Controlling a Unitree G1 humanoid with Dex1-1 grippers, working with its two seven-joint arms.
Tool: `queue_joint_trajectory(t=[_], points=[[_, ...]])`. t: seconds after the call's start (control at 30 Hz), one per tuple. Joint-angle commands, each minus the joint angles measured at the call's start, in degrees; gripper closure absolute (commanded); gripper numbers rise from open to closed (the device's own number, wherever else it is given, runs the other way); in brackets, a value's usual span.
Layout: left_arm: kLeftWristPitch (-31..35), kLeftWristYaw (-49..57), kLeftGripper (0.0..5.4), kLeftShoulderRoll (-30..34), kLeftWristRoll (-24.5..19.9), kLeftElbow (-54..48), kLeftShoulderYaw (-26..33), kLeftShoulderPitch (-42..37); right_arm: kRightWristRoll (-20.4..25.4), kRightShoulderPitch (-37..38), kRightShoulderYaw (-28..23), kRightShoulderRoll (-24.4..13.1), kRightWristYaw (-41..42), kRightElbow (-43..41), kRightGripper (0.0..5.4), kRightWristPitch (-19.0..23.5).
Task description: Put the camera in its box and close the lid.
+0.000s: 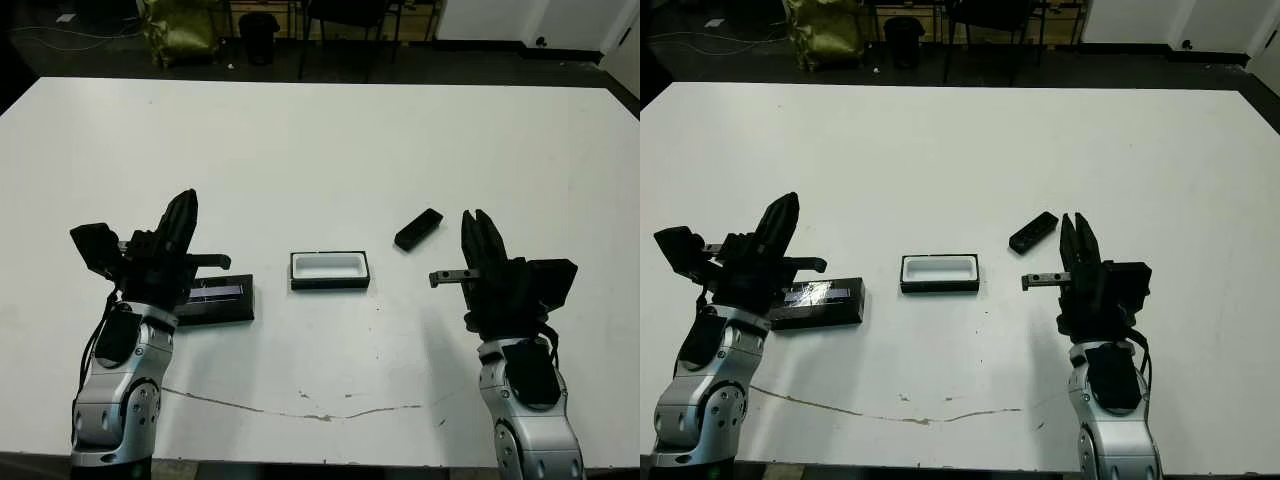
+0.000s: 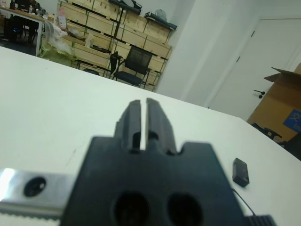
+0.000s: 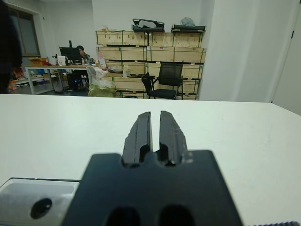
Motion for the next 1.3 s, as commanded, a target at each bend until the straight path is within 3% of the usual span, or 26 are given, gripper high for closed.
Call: queue_joint_trajectory(t=[0.03, 0.3, 0.43, 0.6, 0.73, 0.83, 1.0, 1.17, 1.3], points=[[0.2, -0.3, 5.39, 0.1, -0.1, 0.6, 0.0, 1.0, 0.0, 1.1, 0.0, -0.6, 0.3, 0.3, 5.40, 1.0], [1.4, 0.1, 5.39, 0.2, 0.0, 0.3, -0.3, 0.8, 1.0, 1.7, -0.7, -0.9, 1.8, 2.1, 5.40, -1.7], [1.1, 0.1, 5.39, 0.0, 0.1, 0.3, -0.5, 1.1, 1.5, 0.9, -1.5, -1.6, 2.4, 1.7, 5.40, -1.0], [0.4, -0.3, 5.39, -0.2, 0.1, 0.7, -0.5, 1.4, 3.0, -4.0, -4.7, -6.8, 6.0, 0.4, 5.40, 1.2], [0.6, 0.0, 5.39, -0.2, 0.3, 0.6, -0.5, 1.4, 5.1, -14.9, -8.9, -15.4, 11.3, 2.8, 5.40, 6.8], [0.7, 0.4, 5.39, -0.4, 0.5, 0.3, -0.6, 1.6, 7.6, -24.9, -10.6, -21.0, 15.9, 9.9, 5.40, 10.5], [1.7, 1.0, 5.39, -0.4, 0.4, -0.6, -0.6, 1.8, 4.1, -42.7, -6.6, -28.9, 23.1, 29.5, 5.40, 12.2], [1.6, 1.0, 5.39, -0.4, 0.4, -0.4, -0.6, 1.8, -4.1, -59.5, 1.5, -31.7, 28.8, 54.4, 5.40, 5.5], [1.1, 0.6, 5.39, -0.3, 0.9, 0.0, -1.0, 1.7, -10.9, -70.6, 7.1, -30.8, 30.6, 74.3, 5.40, -1.4]])
